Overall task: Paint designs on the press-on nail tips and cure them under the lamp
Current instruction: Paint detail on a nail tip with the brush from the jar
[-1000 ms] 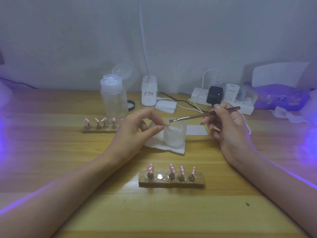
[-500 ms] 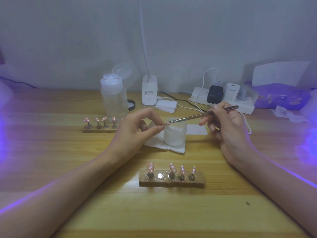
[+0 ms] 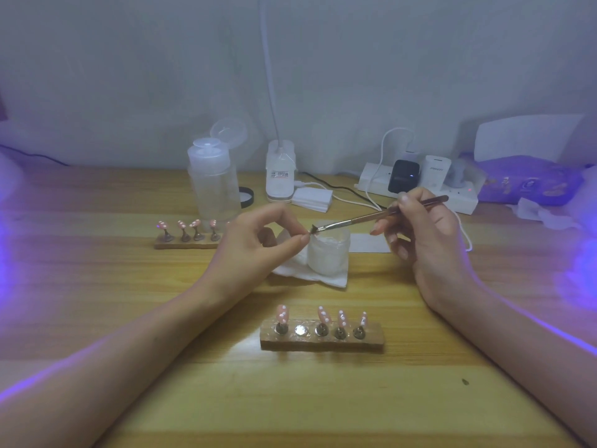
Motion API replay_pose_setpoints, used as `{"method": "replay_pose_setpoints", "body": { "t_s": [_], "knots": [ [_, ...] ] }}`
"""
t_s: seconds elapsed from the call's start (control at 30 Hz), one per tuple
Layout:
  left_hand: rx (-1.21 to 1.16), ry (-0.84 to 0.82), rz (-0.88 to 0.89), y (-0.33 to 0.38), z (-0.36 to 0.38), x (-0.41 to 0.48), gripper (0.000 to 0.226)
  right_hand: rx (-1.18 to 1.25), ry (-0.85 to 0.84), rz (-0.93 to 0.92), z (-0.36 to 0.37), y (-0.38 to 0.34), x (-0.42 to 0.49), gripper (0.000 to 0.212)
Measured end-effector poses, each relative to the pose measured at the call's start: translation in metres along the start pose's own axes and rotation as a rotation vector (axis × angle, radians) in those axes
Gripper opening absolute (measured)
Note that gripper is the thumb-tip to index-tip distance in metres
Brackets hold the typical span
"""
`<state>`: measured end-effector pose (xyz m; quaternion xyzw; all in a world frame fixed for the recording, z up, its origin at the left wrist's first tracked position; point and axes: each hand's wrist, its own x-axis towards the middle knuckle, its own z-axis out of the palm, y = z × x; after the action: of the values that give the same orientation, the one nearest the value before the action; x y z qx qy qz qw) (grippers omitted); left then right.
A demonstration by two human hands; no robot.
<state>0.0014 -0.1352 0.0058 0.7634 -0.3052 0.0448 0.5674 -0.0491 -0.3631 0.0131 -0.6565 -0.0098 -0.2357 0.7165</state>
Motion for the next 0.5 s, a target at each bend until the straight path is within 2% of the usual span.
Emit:
{"method": "replay_pose_setpoints", "body": {
  "t_s": [0.13, 0.3, 0.43, 0.5],
  "knots": [
    [-0.002, -0.01, -0.005, 0.001, -0.0001, -0.0002, 0.014, 0.014, 0.079, 0.045, -0.0012, 0.0012, 0.0016, 0.026],
    [-0.039, -0.003, -0.046, 0.0023, -0.0002, -0.0001, 0.013, 0.025, -0.006, -0.008, -0.0001, 0.001, 0.0012, 0.024],
    [-0.044, 0.001, -0.08, 0.0041, 0.0005, 0.0, 0.013, 0.01, 0.071, 0.054, -0.0014, 0.0026, 0.0021, 0.026],
    [-0.043, 0.004, -0.093, 0.0044, 0.0012, 0.0004, 0.013, 0.049, 0.046, 0.036, -0.0015, 0.0016, 0.0019, 0.025]
  ]
}}
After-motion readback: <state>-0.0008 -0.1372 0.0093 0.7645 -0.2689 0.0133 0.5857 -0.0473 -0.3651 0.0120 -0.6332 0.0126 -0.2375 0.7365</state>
